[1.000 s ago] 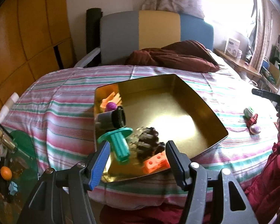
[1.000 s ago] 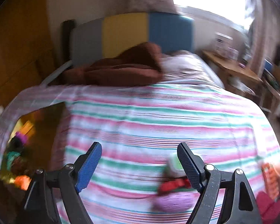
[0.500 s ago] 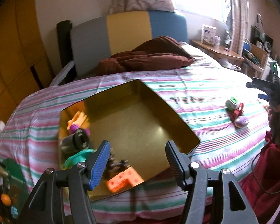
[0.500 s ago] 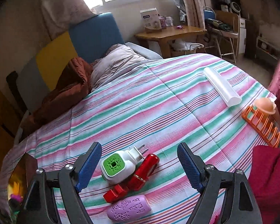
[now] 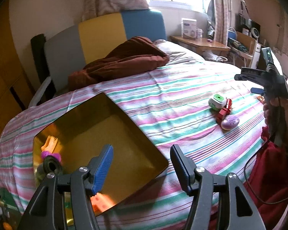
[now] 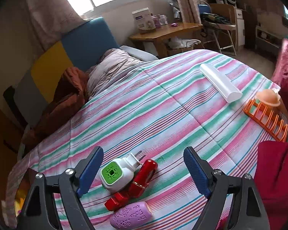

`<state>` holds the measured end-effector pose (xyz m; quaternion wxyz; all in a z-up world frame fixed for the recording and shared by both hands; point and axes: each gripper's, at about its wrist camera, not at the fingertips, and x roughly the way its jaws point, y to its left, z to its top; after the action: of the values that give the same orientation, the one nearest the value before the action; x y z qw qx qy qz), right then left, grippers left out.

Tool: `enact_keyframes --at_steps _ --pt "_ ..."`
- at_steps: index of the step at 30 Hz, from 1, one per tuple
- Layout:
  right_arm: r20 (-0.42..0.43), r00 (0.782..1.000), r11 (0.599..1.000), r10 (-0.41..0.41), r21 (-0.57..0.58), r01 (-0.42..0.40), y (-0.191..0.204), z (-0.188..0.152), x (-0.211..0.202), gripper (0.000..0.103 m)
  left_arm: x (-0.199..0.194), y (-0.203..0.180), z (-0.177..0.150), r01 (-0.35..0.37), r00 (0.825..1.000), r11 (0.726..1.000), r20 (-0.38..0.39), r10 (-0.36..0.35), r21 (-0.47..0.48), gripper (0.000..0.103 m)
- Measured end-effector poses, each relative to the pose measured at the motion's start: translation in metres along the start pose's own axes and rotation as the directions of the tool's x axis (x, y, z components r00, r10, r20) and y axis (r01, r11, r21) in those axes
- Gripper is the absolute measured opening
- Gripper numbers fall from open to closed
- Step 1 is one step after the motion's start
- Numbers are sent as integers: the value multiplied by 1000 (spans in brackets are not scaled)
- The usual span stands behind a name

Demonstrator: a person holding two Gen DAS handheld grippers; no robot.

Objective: Organize rigid objects
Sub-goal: 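Move both tools back from the tray to the toy pile, then grasp the small red block with the left tool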

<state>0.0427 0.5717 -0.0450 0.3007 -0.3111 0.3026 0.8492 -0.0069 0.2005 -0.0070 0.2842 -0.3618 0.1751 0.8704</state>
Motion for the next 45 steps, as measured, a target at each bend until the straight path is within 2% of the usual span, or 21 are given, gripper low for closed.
enact_keyframes --at_steps 18,30,36,45 --pt "-15 1000 989 18 150 -15 -28 6 3 87 44 -59 24 96 995 991 -42 -92 95 60" --pt "-21 999 983 35 183 -30 -33 6 4 87 70 -91 36 157 986 978 -76 -147 138 59" --pt "-20 999 979 47 202 -42 -36 6 5 87 90 -103 43 208 975 969 -111 -194 133 54" --pt "-39 997 965 62 257 -50 -46 6 9 87 119 -112 61 350 924 936 -174 -340 27 53"
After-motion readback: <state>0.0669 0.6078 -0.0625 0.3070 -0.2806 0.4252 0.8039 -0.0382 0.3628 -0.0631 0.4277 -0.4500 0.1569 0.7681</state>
